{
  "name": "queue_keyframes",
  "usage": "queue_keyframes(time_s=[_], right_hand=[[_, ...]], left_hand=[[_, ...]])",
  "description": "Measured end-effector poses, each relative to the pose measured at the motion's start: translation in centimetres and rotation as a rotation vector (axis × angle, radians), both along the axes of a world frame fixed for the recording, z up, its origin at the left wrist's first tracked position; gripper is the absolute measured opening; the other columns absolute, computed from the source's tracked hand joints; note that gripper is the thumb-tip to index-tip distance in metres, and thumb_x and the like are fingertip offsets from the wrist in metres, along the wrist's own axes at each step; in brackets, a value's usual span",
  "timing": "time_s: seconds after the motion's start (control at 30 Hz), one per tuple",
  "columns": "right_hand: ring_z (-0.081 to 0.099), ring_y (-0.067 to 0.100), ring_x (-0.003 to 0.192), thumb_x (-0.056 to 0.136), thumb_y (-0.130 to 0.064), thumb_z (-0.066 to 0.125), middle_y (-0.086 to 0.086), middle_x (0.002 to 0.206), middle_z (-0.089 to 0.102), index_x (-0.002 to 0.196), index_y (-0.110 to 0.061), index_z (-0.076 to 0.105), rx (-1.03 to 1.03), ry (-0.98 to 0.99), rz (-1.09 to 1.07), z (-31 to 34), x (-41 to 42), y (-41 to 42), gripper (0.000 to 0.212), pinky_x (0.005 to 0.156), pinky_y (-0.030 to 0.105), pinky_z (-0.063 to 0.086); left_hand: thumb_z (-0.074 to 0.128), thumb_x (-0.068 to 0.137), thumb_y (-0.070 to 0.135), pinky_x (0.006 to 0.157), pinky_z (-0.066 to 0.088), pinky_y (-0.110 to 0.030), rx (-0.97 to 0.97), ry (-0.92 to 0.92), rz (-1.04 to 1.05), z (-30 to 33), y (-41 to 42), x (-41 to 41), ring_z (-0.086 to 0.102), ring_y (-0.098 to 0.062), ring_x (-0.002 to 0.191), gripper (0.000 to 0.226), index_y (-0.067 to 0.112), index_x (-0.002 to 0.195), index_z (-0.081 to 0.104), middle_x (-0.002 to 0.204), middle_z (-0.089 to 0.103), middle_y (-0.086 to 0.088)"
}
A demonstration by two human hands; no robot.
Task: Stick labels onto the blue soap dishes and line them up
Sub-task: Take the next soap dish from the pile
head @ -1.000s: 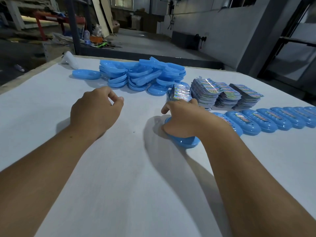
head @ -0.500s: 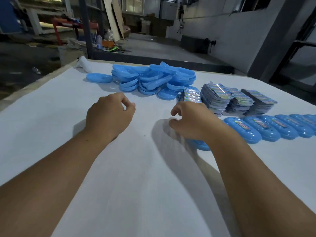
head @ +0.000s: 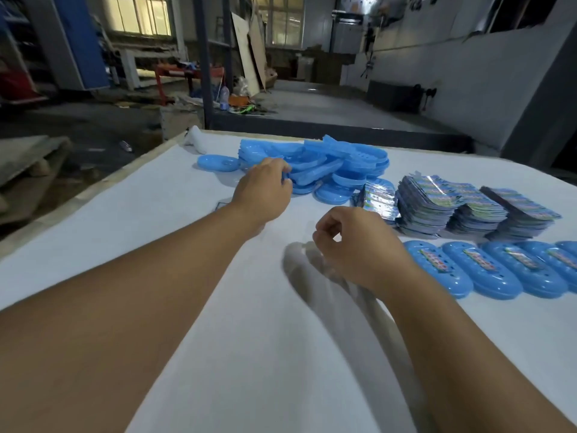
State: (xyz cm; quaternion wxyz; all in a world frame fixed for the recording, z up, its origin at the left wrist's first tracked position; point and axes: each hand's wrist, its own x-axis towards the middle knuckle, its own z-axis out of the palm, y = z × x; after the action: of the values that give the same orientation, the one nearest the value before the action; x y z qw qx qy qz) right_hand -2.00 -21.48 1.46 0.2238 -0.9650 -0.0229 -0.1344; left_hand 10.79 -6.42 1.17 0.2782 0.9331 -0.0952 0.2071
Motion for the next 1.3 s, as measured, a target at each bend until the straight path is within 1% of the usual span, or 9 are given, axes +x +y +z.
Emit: queue_keyframes(time_s=[0.2,0.4,0.5,0.7,0.87,1.0,1.1,1.17,1.3], right_hand=[[0.064,0.019,0.098,0.092,-0.036,0.061,-0.01,0.096,0.072,0.099,-0.026,0.07,0.058,-0.012,0.049,-0.1,0.2,0.0,0.015,0.088,0.04,0.053],[0.064,0.019,0.1,0.093,-0.037,0.061,-0.011,0.096,0.071,0.098,-0.028,0.069,0.086,-0.015,0.049,0.0,0.1,0.0,0.014,0.089,0.041,0.053],[0.064,0.019,0.098,0.092,-0.036,0.062,-0.011,0.094,0.071,0.097,-0.028,0.07,0.123,-0.015,0.039,0.1,0.1,0.0,0.012,0.089,0.041,0.053],[0.064,0.018,0.094,0.091,-0.035,0.061,-0.012,0.092,0.07,0.096,-0.027,0.07,0.15,-0.044,0.025,0.3,0.2,0.2,0.012,0.088,0.041,0.053],[0.061,0.015,0.103,0.093,-0.037,0.063,-0.012,0.109,0.066,0.124,-0.029,0.062,0.187,-0.091,-0.009,0.1,0.4,0.2,0.032,0.091,0.035,0.049],[0.054,0.015,0.119,0.091,-0.04,0.07,-0.005,0.135,0.053,0.143,-0.03,0.043,0.27,-0.194,0.02,-0.2,0.8,0.1,0.059,0.088,0.028,0.038],[0.044,0.008,0.125,0.088,-0.044,0.074,-0.007,0.143,0.047,0.149,-0.034,0.037,0.31,-0.233,0.08,-0.1,0.7,0.1,0.072,0.09,0.021,0.03],[0.048,0.011,0.122,0.089,-0.045,0.074,-0.008,0.14,0.051,0.147,-0.035,0.042,0.28,-0.224,0.097,0.1,0.7,0.1,0.067,0.09,0.022,0.033],[0.053,0.015,0.116,0.091,-0.051,0.069,-0.004,0.135,0.057,0.148,-0.032,0.044,0.125,-0.141,0.098,0.0,0.7,-0.1,0.064,0.084,0.023,0.032]], left_hand=[[0.043,0.103,0.044,0.105,0.041,-0.046,0.109,0.062,-0.034,0.9,-2.7,2.7,0.043,-0.028,0.129,0.046,0.031,0.147,0.045,0.145,0.053,-0.002],[0.05,0.101,0.042,0.087,0.047,-0.037,-0.11,0.108,0.005,1.3,-4.0,3.2,0.051,-0.02,0.111,0.022,0.032,0.118,0.06,0.112,0.06,0.002],[0.055,0.101,0.035,0.078,0.04,-0.032,-0.153,0.085,-0.001,1.0,-3.9,3.0,0.053,-0.016,0.102,0.009,0.029,0.104,0.06,0.108,0.06,0.004],[0.045,0.106,0.033,0.075,0.046,-0.033,-0.27,-0.063,-0.048,1.0,-3.0,1.0,0.058,-0.017,0.09,0.017,0.019,0.103,0.053,0.102,0.063,0.002],[0.028,0.109,0.034,0.064,0.043,-0.031,-0.498,-0.129,0.003,1.5,-2.1,-2.1,0.051,-0.009,0.073,0.024,0.017,0.101,0.042,0.08,0.049,0.007],[0.028,0.107,0.03,0.068,0.046,-0.03,-0.914,0.103,0.01,1.3,-1.5,-5.2,0.062,-0.018,0.086,0.025,0.022,0.098,0.051,0.088,0.059,0.003],[0.037,0.101,0.02,0.059,0.044,-0.029,-1.179,0.328,-0.025,0.9,-1.0,-7.6,0.059,-0.013,0.062,0.03,0.013,0.11,0.065,0.08,0.068,-0.005],[0.041,0.098,0.014,0.048,0.04,-0.023,-1.349,0.447,-0.067,0.9,-0.7,-8.6,0.055,-0.01,0.049,0.029,0.007,0.106,0.068,0.073,0.067,-0.009],[0.042,0.1,0.014,0.046,0.037,-0.021,-1.328,0.602,-0.102,0.9,0.5,-9.3,0.053,-0.009,0.042,0.025,0.007,0.096,0.066,0.061,0.068,-0.007]])
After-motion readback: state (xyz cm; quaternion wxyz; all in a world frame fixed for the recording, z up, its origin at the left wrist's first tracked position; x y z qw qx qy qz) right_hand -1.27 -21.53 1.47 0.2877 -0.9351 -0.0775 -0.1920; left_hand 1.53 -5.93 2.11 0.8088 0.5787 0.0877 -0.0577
